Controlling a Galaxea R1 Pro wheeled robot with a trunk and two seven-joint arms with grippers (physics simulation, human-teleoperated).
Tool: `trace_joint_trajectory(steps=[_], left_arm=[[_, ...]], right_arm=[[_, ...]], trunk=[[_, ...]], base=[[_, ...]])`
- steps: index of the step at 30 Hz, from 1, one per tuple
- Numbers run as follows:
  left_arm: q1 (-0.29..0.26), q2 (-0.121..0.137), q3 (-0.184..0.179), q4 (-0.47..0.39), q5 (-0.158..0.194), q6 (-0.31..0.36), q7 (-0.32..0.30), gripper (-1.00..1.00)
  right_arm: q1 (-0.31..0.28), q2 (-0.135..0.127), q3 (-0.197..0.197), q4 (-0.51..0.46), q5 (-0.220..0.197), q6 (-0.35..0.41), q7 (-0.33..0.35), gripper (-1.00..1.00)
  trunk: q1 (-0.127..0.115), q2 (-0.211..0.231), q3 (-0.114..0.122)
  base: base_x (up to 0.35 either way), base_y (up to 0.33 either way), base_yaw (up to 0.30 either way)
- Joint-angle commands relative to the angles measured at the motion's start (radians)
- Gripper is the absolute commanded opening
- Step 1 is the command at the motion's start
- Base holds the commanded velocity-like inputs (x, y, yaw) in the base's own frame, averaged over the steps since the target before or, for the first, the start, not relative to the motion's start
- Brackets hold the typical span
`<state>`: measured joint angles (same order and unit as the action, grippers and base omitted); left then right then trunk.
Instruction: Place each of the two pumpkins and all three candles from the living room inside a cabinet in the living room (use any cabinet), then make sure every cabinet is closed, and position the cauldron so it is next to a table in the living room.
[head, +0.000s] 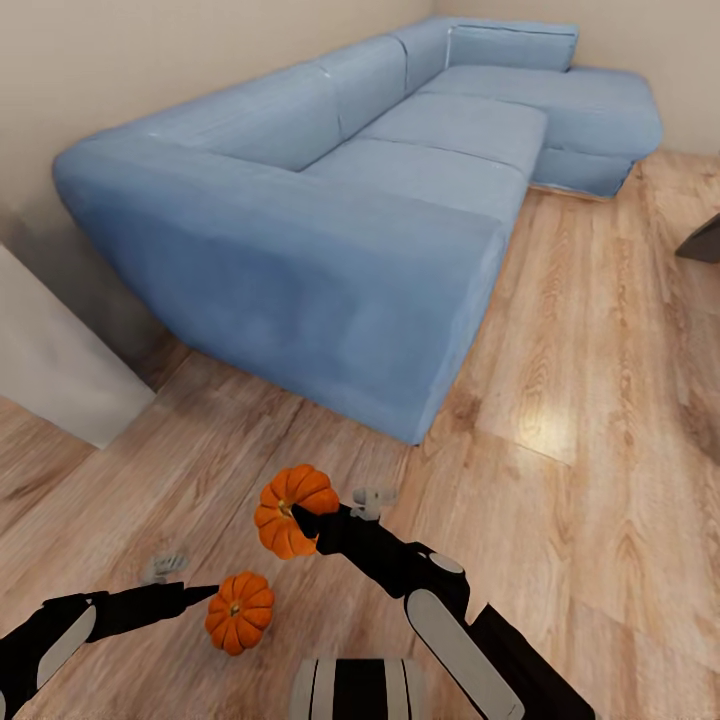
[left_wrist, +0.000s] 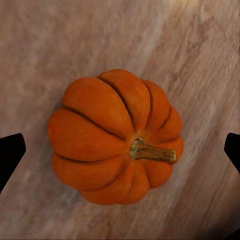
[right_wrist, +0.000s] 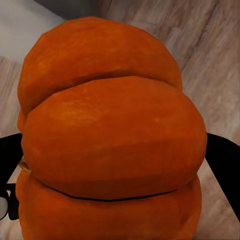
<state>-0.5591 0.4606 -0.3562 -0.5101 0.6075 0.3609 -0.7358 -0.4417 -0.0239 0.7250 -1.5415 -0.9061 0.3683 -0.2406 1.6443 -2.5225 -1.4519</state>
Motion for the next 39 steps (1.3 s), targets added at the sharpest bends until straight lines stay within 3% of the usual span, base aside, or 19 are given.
trace_joint_trajectory(steps=[1, 16, 20, 33, 39], left_arm=[[0.0, 0.001, -0.005, -0.001, 0.011, 0.008, 0.001, 1.0], [-0.001, 0.001, -0.005, -0.001, 0.008, 0.002, 0.007, 1.0], [0.0, 0.001, -0.005, -0.001, 0.008, 0.001, 0.007, 1.0], [0.0, 0.0, -0.003, -0.001, 0.008, -0.004, 0.011, 1.0], [-0.001, -0.001, 0.002, -0.001, 0.008, -0.005, 0.062, 1.0]], right_arm=[[-0.001, -0.001, 0.002, -0.002, -0.011, 0.0, -0.011, -1.0], [0.0, 0.001, 0.002, 0.008, -0.003, 0.0, -0.013, -1.0], [0.0, 0.001, 0.002, 0.011, -0.001, -0.001, -0.013, -1.0], [-0.001, 0.001, 0.002, 0.013, 0.0, -0.002, -0.013, -1.0], [-0.001, 0.001, 0.002, 0.014, 0.0, -0.002, -0.014, -1.0]], trunk=[[0.0, -0.001, -0.005], [0.007, -0.004, -0.063], [0.007, -0.004, -0.063], [0.013, -0.007, -0.113], [0.014, -0.008, -0.125]], base=[[0.0, 0.0, 0.0], [0.0, 0.0, 0.0], [0.0, 0.0, 0.0], [0.0, 0.0, 0.0], [0.0, 0.0, 0.0]])
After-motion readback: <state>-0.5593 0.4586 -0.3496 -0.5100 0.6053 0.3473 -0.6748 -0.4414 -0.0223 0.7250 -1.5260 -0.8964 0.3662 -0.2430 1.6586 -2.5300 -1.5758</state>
